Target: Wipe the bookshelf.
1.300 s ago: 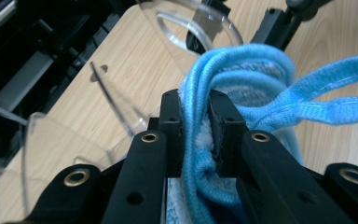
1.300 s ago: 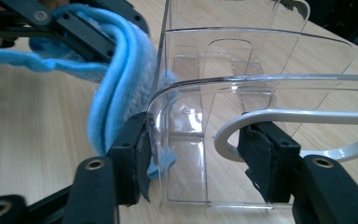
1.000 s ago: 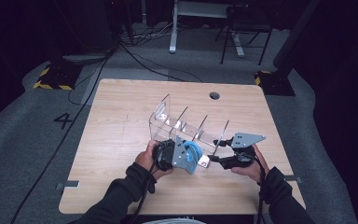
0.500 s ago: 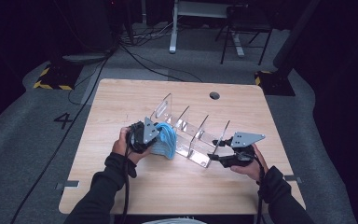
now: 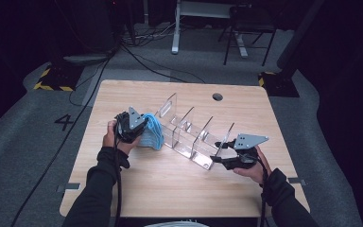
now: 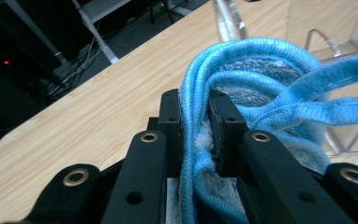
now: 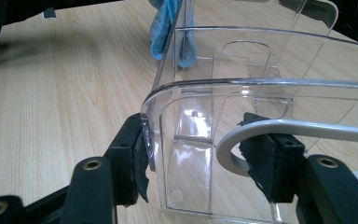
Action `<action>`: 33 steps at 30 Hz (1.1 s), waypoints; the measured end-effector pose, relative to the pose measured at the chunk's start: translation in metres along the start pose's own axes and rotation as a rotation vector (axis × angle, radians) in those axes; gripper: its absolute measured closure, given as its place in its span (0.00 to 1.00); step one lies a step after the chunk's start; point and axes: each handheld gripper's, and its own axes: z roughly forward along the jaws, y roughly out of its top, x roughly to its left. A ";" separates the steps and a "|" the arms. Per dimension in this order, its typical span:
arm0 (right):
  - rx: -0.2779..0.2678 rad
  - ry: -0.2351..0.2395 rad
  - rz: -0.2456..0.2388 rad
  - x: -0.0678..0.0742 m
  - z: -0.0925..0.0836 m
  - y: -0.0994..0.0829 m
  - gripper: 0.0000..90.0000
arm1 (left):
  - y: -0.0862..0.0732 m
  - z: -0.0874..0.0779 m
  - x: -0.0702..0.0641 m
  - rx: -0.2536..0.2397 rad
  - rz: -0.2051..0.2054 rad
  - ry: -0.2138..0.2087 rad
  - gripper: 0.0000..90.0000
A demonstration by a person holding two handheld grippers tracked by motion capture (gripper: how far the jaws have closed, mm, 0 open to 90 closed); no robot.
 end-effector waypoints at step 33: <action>0.025 -0.054 0.033 0.004 -0.004 -0.001 0.48 | 0.062 -0.004 -0.144 -0.120 0.213 -0.374 0.86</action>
